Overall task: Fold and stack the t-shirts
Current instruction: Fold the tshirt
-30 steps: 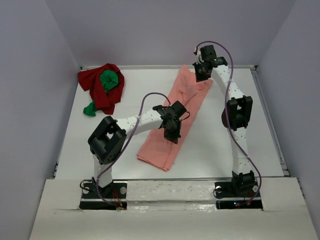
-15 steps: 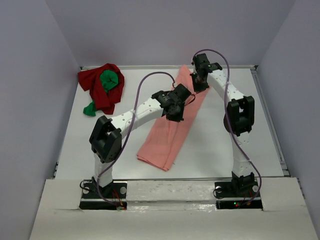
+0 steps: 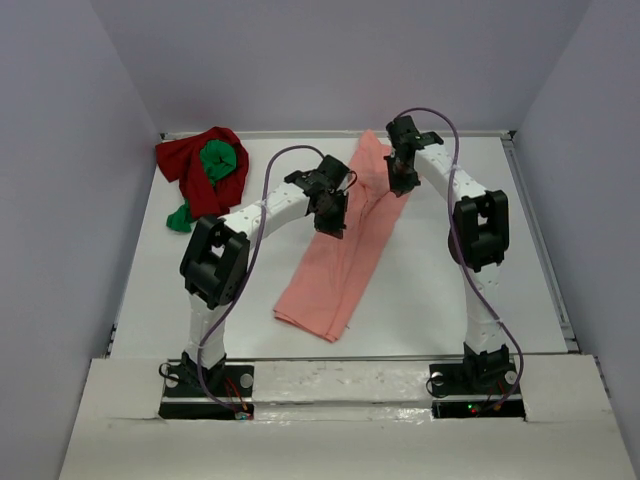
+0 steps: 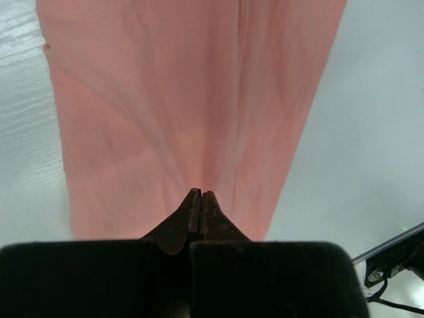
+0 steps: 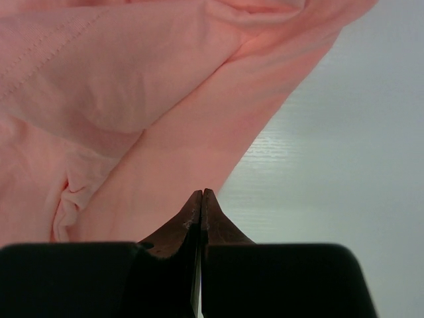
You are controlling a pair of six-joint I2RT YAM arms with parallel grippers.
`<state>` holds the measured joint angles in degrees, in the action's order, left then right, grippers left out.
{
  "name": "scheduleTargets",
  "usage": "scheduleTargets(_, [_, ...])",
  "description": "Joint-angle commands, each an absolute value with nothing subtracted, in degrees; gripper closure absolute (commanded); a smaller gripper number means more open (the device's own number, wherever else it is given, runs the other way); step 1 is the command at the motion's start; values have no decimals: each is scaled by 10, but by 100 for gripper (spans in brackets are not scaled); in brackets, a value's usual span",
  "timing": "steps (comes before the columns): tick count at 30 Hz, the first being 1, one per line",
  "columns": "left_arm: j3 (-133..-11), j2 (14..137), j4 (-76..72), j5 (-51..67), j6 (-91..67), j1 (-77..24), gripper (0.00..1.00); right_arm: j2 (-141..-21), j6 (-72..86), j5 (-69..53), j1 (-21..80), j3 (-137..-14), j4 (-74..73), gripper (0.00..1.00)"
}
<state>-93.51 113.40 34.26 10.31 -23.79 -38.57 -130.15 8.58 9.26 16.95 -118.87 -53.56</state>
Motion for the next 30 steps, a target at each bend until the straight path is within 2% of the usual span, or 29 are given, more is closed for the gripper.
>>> scheduleTargets(1, [-927, 1150, 323, 176, -216, -378, 100, -1309, 98, 81, 169, -1169, -529, 100])
scheduleTargets(16, [-889, 1219, 327, 247, -244, -361, 100, -1356, 94, 82, 174, -1184, -549, 100])
scheduleTargets(20, [-837, 1207, 302, 306, -259, -354, 100, -1386, 89, 75, 174, -1223, -560, 100])
scheduleTargets(30, [-770, 1136, 295, 288, -287, -354, 100, -1460, 71, 83, 174, -1315, -569, 100])
